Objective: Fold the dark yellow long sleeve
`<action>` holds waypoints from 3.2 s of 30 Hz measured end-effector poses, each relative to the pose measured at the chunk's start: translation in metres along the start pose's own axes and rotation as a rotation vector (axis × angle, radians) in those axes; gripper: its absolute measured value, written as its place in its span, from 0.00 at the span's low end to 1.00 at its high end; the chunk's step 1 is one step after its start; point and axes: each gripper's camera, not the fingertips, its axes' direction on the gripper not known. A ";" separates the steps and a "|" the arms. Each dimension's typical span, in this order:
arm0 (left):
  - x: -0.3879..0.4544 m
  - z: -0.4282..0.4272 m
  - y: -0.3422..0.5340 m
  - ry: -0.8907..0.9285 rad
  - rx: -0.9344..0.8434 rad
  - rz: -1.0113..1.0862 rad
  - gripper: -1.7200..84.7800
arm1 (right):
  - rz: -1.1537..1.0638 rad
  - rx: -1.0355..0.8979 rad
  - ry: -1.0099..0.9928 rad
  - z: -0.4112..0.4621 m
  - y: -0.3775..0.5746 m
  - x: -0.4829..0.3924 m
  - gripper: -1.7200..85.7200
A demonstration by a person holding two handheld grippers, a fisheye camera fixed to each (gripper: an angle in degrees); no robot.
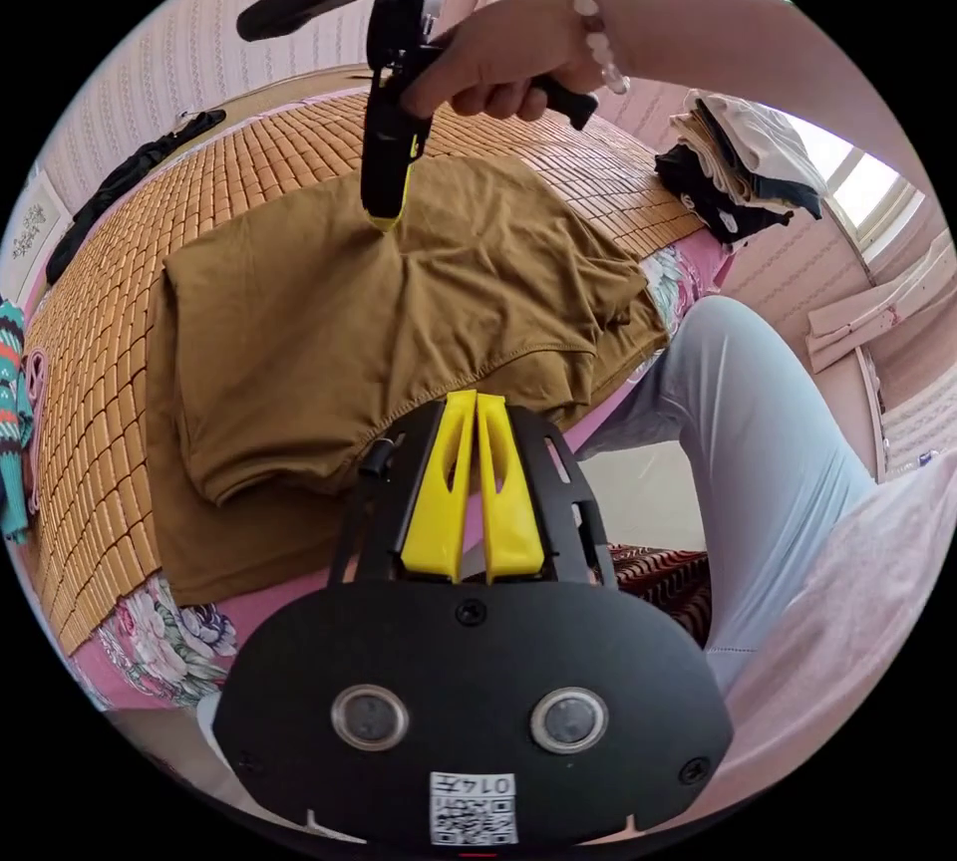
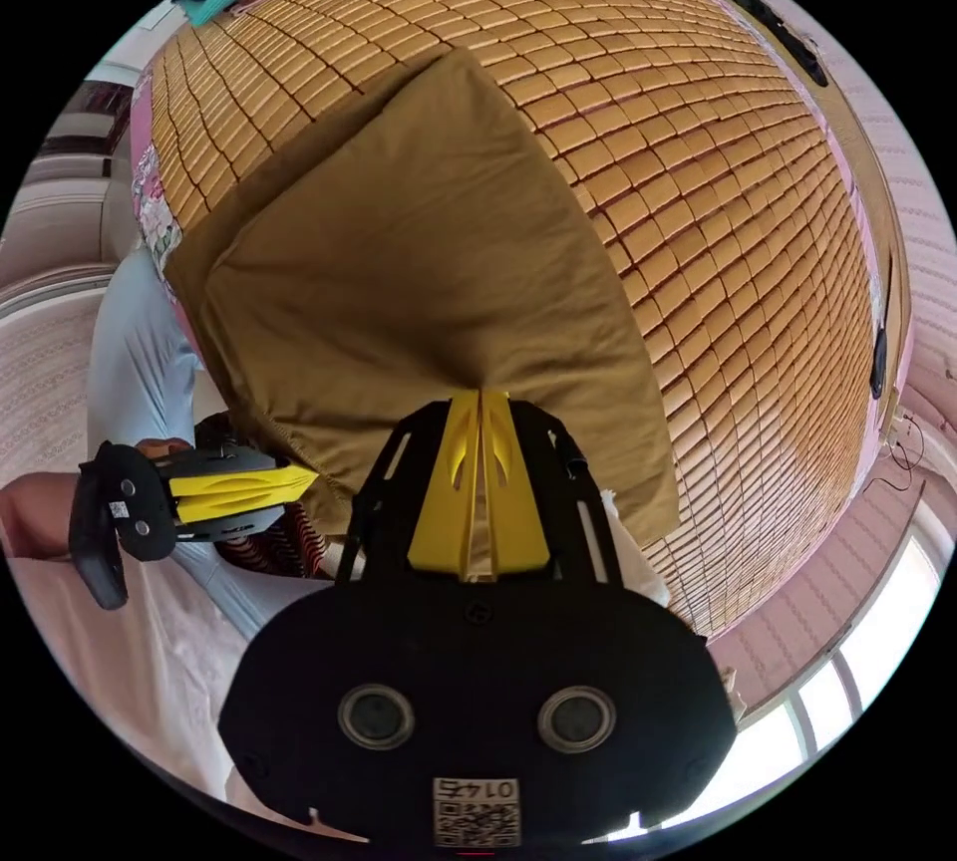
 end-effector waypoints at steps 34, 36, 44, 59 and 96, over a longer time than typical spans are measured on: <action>0.094 -0.004 -0.011 0.085 0.144 0.265 0.16 | 0.607 0.347 -0.368 0.058 0.288 0.129 0.15; 0.105 -0.002 -0.016 0.124 0.133 0.305 0.17 | 0.716 0.271 -0.499 0.092 0.327 0.134 0.20; 0.145 0.029 -0.060 0.114 0.013 0.387 0.22 | 0.783 0.270 -0.671 0.166 0.394 0.156 0.11; 0.189 0.059 -0.098 -0.081 -0.021 0.476 0.12 | 0.576 0.638 -0.960 0.162 0.490 0.210 0.04; 0.079 -0.069 -0.071 0.273 0.322 0.099 0.01 | 0.787 0.787 -0.702 0.102 0.494 0.260 0.05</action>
